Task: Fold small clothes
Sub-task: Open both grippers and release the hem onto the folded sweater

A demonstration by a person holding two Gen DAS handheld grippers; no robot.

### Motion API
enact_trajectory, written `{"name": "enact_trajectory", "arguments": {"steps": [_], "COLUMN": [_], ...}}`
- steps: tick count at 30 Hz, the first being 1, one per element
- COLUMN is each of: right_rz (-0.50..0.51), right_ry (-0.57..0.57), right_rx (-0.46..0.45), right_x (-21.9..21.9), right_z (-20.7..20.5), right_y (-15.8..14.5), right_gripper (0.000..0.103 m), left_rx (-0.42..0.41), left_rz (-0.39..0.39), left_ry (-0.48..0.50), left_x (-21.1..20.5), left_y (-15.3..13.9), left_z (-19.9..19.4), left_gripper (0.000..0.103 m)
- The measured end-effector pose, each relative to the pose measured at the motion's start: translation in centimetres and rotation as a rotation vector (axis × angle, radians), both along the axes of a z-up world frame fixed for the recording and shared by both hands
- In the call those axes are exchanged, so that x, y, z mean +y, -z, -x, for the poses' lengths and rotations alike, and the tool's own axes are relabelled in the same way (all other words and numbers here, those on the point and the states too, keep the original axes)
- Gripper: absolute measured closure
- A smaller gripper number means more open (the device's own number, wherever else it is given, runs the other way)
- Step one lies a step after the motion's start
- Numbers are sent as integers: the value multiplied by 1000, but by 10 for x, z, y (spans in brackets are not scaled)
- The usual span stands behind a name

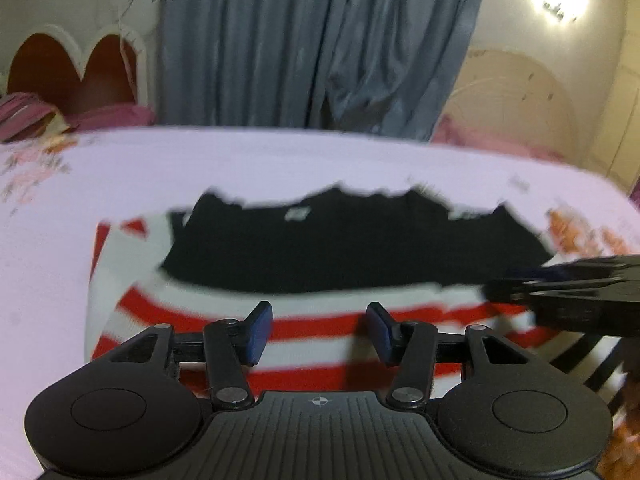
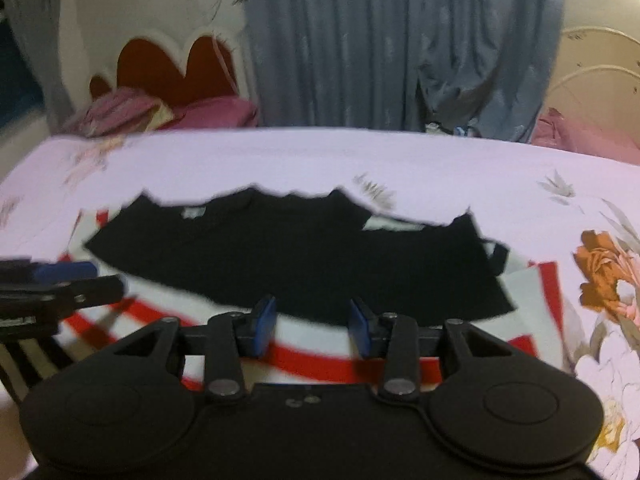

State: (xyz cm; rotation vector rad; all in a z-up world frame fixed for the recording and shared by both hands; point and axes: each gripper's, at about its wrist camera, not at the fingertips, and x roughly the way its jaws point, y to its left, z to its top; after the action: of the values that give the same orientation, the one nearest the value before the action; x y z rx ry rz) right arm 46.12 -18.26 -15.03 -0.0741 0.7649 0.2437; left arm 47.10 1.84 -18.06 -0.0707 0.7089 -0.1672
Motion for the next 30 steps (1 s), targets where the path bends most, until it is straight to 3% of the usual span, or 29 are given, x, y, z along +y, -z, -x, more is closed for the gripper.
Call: {"name": "enact_trajectory", "arguments": {"steps": [4, 11, 17, 22, 26, 30], "right_rz": [27, 100, 2, 55, 91, 78], "right_ry": [44, 95, 42, -48, -30, 22], "right_rx": [1, -31, -41, -27, -10, 9], "right_x": [-27, -67, -36, 9, 0, -13], "right_z": [12, 42, 53, 61, 73, 80], "right_y": [8, 12, -10, -1, 12, 6], "right_gripper": [65, 65, 63, 62, 59, 54], "left_rx": [0, 6, -28, 39, 45, 53], "left_rz": [46, -5, 40, 8, 9, 6], "left_ry": [-46, -82, -54, -54, -47, -42], "left_x": [33, 50, 20, 8, 20, 22], "left_y": [12, 9, -10, 3, 9, 8], "left_z": [13, 38, 52, 55, 62, 62], "left_gripper": [52, 52, 51, 51, 51, 51]}}
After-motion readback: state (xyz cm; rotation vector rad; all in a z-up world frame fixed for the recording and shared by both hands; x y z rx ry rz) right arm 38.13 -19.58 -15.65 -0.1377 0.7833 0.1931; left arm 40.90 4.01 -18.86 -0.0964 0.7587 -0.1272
